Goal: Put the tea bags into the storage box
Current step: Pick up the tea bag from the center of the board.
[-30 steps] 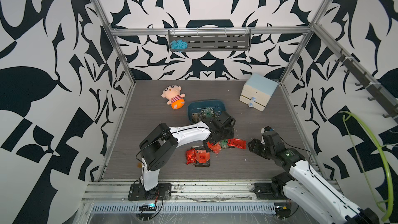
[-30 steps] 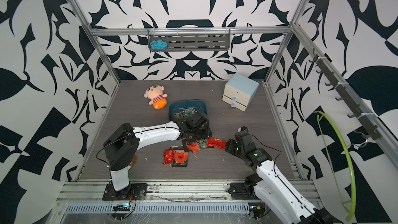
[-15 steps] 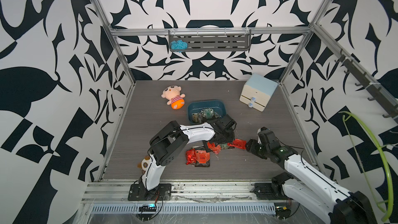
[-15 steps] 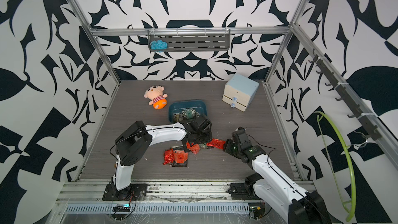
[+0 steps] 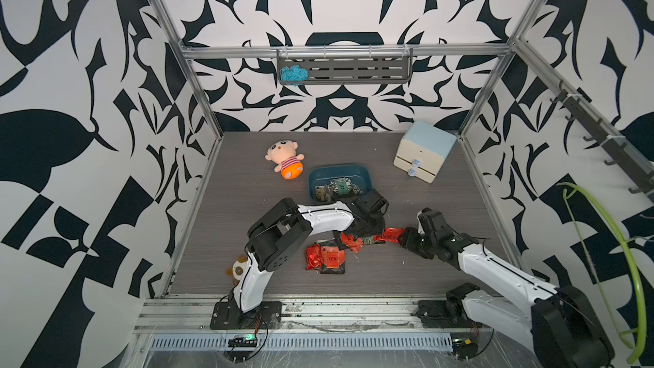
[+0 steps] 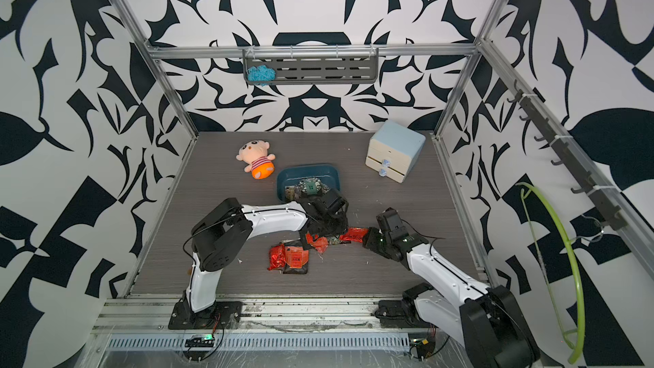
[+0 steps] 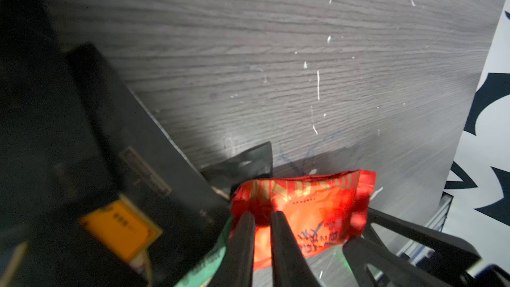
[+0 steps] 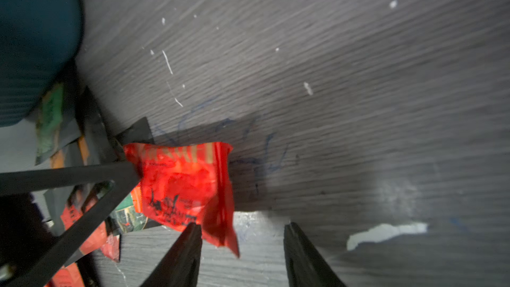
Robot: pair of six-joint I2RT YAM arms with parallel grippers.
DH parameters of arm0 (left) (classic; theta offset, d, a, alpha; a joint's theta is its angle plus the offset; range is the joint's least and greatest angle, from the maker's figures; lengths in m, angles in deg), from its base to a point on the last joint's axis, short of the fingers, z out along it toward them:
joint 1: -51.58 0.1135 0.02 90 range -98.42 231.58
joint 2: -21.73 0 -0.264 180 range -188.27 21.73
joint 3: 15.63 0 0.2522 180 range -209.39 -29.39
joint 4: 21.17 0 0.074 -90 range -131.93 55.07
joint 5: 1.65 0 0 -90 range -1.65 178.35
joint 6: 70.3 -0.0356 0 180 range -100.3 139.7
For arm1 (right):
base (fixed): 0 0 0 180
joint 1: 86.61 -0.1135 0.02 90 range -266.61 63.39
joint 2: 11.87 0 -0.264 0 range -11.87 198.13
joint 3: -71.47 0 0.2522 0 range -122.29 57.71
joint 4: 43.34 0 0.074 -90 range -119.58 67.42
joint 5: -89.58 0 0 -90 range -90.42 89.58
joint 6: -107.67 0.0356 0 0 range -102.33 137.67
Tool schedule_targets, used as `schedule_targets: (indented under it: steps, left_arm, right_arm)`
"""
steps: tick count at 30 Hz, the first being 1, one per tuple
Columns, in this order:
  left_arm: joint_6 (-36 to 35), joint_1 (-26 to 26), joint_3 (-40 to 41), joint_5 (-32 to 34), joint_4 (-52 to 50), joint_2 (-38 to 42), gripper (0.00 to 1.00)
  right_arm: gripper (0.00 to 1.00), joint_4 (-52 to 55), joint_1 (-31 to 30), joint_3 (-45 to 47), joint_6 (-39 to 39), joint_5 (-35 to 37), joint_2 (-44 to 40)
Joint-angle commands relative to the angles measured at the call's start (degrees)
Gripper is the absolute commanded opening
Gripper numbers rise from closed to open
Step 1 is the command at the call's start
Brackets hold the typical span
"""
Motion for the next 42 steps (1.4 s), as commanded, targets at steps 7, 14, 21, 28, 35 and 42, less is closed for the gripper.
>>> schedule_targets:
  steps: [7,14,21,28,35,42]
  left_arm:
    - [0.7,0.0,2.1,0.2,-1.3,0.0,0.17]
    - [0.7,-0.1,2.2,0.1,-1.4,0.2,0.17]
    - [0.3,-0.2,2.5,-0.2,-0.8,0.8,0.17]
    - [-0.1,-0.6,3.3,-0.3,-0.3,3.9,0.17]
    - [-1.1,-1.7,5.4,1.9,-0.1,12.0,0.20]
    - [0.0,-1.6,11.8,13.9,-6.1,23.3,0.27]
  right_arm:
    - [0.52,-5.0,0.3,-2.1,-0.7,-1.5,3.0]
    - [0.47,-8.5,0.4,-2.6,-0.2,-3.3,6.8]
    - [0.33,-11.4,0.4,-3.4,0.5,-6.4,9.6]
    - [0.04,-5.9,0.5,-4.3,-1.4,-5.2,4.1]
    - [0.00,8.2,0.4,-6.6,-5.8,-0.5,-6.5]
    - [0.00,20.2,0.5,-12.6,-8.4,3.5,-16.8]
